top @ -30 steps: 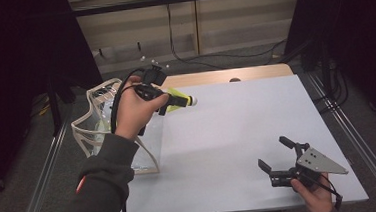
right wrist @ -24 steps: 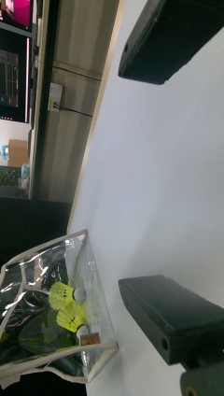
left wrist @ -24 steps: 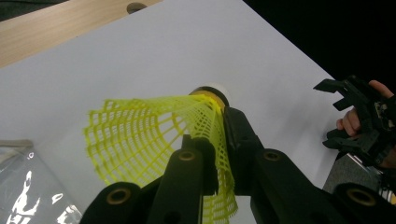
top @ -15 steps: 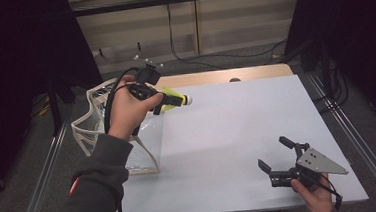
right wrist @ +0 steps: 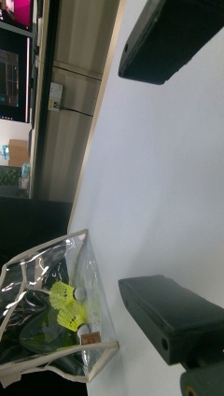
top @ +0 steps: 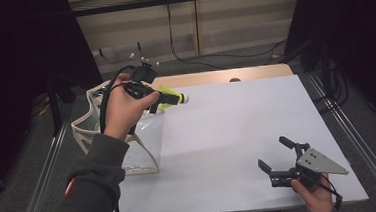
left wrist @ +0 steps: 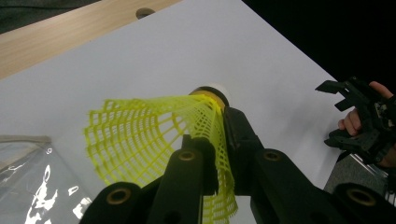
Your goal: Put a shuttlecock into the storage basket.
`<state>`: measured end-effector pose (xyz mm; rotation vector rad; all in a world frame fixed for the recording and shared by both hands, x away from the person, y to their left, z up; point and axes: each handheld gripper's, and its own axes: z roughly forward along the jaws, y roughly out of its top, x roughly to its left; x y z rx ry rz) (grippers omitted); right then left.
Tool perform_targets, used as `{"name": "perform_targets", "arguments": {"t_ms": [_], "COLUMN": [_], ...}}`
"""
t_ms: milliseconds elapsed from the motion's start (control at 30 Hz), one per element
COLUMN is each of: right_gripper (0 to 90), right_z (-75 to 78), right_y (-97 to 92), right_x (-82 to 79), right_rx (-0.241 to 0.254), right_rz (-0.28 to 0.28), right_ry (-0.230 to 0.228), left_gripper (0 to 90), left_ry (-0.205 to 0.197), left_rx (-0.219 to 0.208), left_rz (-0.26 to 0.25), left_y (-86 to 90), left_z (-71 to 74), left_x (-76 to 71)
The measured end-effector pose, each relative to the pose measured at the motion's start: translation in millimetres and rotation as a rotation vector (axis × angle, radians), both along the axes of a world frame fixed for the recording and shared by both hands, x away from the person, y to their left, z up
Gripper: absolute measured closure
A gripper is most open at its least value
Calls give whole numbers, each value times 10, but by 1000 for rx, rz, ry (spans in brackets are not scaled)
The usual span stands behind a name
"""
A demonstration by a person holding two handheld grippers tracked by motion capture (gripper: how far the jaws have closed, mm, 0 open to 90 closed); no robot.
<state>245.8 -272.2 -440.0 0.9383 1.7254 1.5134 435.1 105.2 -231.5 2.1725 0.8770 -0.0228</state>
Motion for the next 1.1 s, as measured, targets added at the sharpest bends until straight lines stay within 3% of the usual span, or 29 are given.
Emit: {"name": "perform_targets", "arguments": {"t_ms": [1100], "right_gripper": [11], "right_z": [4], "right_y": [4], "right_x": [-3], "right_rx": [4], "right_rz": [0], "right_ry": [0], "left_gripper": [850], "left_ry": [-12], "left_rx": [15], "left_rz": [25], "left_y": [226], "left_z": [178], "left_x": [-21]}}
